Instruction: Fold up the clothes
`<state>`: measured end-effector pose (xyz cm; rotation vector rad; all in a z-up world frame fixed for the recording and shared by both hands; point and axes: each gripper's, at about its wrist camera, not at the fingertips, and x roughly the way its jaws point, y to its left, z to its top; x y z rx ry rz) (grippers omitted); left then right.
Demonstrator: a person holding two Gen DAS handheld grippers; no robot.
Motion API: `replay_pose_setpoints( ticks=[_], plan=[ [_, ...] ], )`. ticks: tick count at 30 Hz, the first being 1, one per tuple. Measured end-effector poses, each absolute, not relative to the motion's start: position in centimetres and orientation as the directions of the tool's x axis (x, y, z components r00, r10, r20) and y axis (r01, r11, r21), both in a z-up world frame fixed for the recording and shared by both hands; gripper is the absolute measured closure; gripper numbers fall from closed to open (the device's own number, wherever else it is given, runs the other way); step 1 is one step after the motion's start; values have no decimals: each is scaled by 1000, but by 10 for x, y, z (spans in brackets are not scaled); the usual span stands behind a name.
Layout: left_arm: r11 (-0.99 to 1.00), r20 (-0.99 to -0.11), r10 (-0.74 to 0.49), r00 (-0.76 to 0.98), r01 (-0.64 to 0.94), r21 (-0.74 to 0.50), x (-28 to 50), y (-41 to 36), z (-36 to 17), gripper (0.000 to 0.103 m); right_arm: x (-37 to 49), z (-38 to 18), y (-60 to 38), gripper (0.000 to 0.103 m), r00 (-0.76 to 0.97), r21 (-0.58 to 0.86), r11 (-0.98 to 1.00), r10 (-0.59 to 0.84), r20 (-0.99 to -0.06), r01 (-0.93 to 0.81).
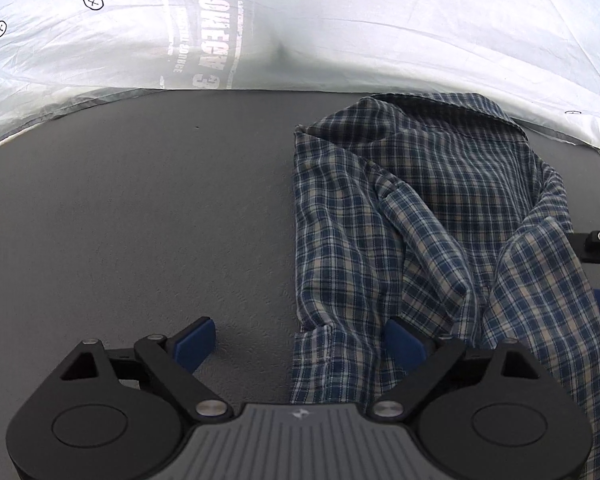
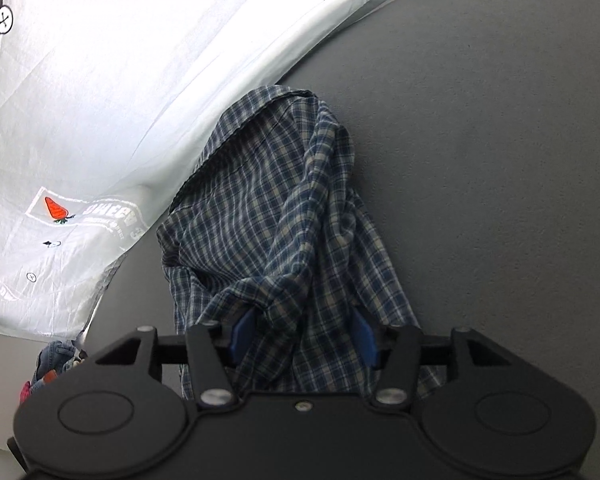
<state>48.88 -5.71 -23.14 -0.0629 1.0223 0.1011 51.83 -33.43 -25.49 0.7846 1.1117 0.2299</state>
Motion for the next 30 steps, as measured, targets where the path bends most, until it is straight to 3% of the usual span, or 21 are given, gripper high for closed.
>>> replay_pose_setpoints(
  ticks=[5,8,10,13,19,24,29,30],
  plan=[
    [993,-853,59,519,-116,-2,489,-57,-232,9,533,-265,-348,43,469,775,573,625,-624,268],
    [993,-854,59,518,-116,-2,490,-56,-233,7,545,-272,-347,45,471,814,508,666,-579,283],
    [993,-854,61,517,-120,-1,490,-55,-234,6,555,-273,-347,57,484,822,493,665,-568,287],
    [993,-852,65,519,-121,3,491,-56,-235,5,575,-270,-348,89,514,821,497,644,-566,282],
    [993,-848,68,526,-122,4,492,-55,-237,1,616,-256,-354,95,561,784,569,576,-595,247],
    [991,-850,70,523,-137,-3,491,-54,-236,1,627,-227,-363,85,583,752,637,549,-598,171],
    [988,-837,88,540,-154,5,482,-49,-225,1,578,-200,-329,47,472,685,727,616,-631,-32],
    [988,-834,93,544,-157,7,480,-49,-223,1,561,-201,-323,47,449,681,731,625,-638,-50]
  ],
)
